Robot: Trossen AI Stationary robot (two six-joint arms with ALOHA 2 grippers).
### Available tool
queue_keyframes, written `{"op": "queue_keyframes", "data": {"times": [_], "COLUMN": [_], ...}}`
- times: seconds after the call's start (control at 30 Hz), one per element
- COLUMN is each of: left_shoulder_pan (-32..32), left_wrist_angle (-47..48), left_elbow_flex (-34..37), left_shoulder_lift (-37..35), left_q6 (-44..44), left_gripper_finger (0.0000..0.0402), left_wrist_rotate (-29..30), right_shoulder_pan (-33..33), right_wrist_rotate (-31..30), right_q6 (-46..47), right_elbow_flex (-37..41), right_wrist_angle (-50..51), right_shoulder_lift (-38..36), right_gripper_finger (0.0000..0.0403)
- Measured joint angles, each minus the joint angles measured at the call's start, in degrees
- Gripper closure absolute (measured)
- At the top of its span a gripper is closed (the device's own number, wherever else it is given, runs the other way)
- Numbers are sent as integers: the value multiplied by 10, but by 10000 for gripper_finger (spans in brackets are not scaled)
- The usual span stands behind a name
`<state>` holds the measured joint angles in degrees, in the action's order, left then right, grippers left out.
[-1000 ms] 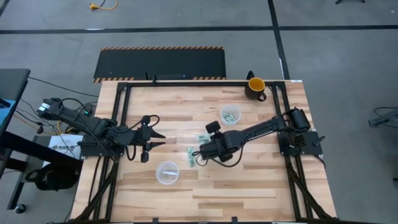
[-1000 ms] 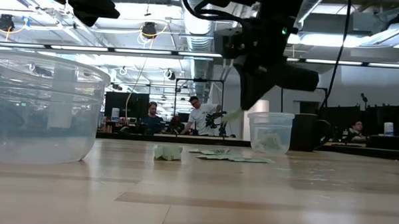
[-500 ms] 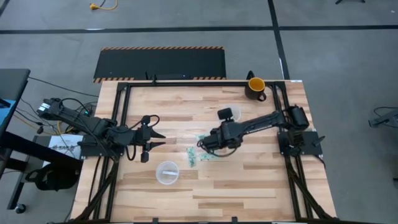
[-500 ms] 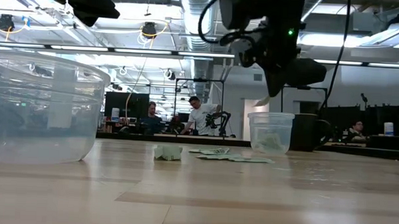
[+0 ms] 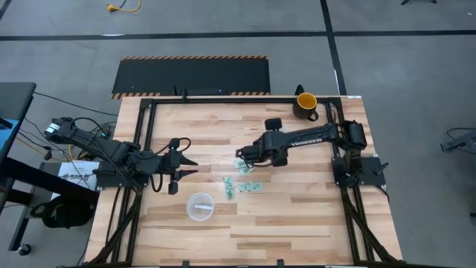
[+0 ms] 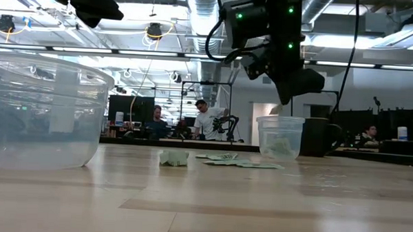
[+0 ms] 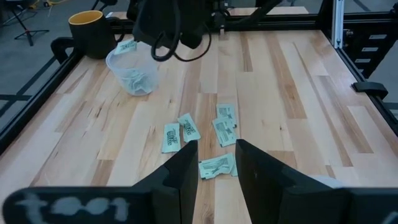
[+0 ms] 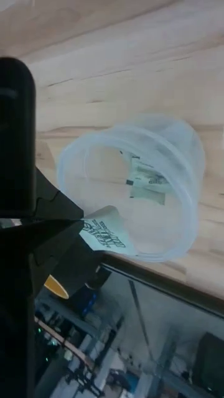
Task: Pick and place Stevia / Truvia into bins
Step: Put the stevia packet into the top transparent container, then put the stevia packet into the bottom transparent container
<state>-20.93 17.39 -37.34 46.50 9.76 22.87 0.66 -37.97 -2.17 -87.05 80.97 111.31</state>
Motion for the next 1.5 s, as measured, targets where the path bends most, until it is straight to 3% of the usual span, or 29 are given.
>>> {"op": "queue_keyframes", "data": {"times": [0.53, 0.73, 0.87, 1.03, 1.2, 1.33, 1.5], "left_shoulder_pan": [0, 0, 0, 0, 0, 0, 0], "left_wrist_angle": [-1, -2, -4, -6, -9, -31, -68], "left_elbow_flex": [0, 0, 0, 0, 0, 0, 0], "left_shoulder_lift": [0, 0, 0, 0, 7, 27, 66], "left_q6": [0, 0, 0, 0, -3, -6, -26], "left_gripper_finger": [303, 303, 303, 303, 303, 303, 303], "left_wrist_rotate": [0, 0, 0, 1, 13, 19, 2], "right_shoulder_pan": [1, 12, 23, 27, 26, 32, 55], "right_wrist_rotate": [5, -4, 4, 94, 202, 215, 214], "right_q6": [24, 16, -28, -71, -78, -34, -8], "right_elbow_flex": [0, 1, 12, 82, 258, 426, 566], "right_wrist_angle": [-7, -22, -96, -261, -542, -775, -975], "right_shoulder_lift": [0, -12, -76, -229, -403, -491, -519], "right_gripper_finger": [304, 295, 295, 296, 296, 295, 295]}}
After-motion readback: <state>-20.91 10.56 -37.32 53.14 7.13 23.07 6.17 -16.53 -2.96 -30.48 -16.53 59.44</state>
